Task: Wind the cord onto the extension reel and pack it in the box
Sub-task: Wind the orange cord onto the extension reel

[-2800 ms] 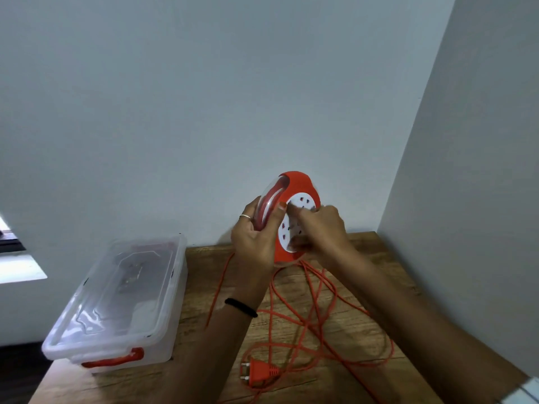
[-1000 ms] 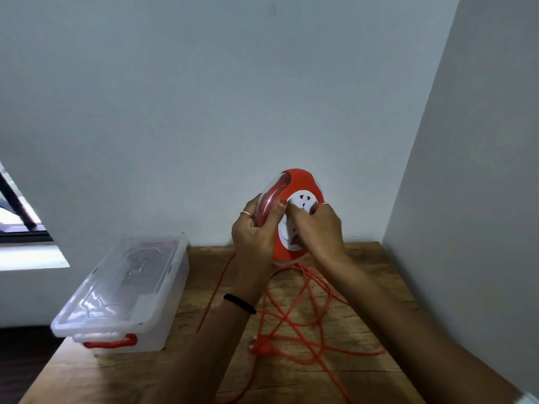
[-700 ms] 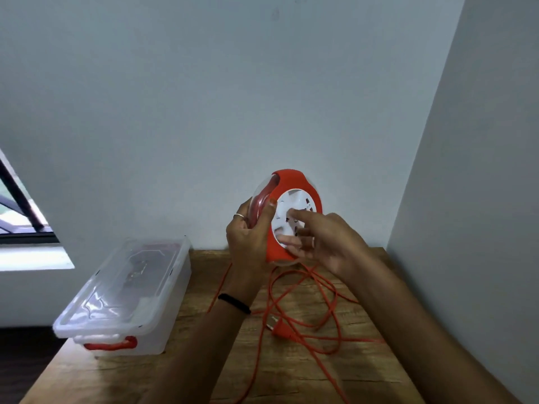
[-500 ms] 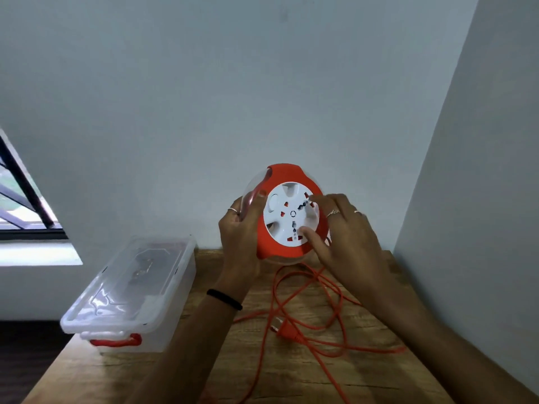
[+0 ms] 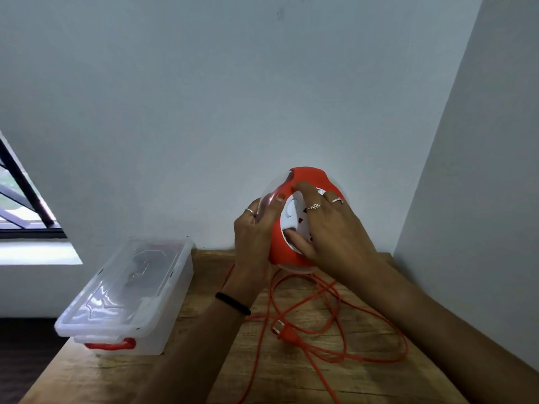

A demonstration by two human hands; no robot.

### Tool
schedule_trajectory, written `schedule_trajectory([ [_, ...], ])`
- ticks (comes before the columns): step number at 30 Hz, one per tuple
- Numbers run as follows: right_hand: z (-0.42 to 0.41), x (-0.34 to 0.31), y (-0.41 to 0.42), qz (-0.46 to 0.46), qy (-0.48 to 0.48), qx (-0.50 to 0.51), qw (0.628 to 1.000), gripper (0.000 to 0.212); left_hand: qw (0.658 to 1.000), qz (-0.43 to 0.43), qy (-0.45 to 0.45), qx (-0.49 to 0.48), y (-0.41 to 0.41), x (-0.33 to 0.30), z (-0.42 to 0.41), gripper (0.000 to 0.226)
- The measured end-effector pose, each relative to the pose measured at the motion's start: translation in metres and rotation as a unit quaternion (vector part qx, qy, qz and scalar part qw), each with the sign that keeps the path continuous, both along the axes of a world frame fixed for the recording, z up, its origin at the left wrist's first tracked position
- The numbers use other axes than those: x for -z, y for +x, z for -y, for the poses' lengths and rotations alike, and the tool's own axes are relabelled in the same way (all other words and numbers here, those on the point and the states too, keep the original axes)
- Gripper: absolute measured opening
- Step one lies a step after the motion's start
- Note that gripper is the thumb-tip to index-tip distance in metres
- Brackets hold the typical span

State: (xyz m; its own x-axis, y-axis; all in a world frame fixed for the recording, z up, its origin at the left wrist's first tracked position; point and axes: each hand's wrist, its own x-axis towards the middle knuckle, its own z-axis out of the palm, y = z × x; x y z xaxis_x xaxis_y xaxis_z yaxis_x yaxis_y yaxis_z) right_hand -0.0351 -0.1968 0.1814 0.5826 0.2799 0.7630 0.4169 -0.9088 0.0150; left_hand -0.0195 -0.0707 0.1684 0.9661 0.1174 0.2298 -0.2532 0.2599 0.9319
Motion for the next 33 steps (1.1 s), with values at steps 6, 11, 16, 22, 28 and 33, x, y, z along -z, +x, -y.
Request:
schedule_trajectory([
  [6, 0.006, -0.017, 0.01, 0.055, -0.017, 0.07, 0.996, 0.059, 0.999, 0.003, -0.027, 0.017, 0.0, 0.004, 0.005, 0.019],
  [11, -0.008, -0.019, 0.007, -0.113, 0.183, 0.153, 0.964, 0.069, 1.0, -0.005, -0.026, -0.014, -0.007, 0.008, 0.009, 0.022],
  [16, -0.021, -0.006, 0.01, -0.22, 0.359, 0.19, 0.887, 0.062, 0.999, -0.003, -0.007, -0.054, -0.016, 0.014, 0.007, 0.012],
  [22, -0.038, 0.029, 0.019, -0.278, 0.602, 0.167, 0.73, 0.057, 0.995, 0.034, 0.036, -0.091, -0.019, 0.031, -0.001, 0.038],
  [28, -0.018, 0.038, 0.018, -0.339, 0.569, 0.09, 0.744, 0.044, 0.996, -0.024, 0.058, -0.061, -0.008, 0.032, -0.01, 0.031],
  [33, 0.011, 0.025, 0.002, -0.156, 0.164, 0.083, 0.971, 0.023, 0.998, -0.05, 0.005, -0.042, 0.001, 0.032, -0.009, 0.03],
])
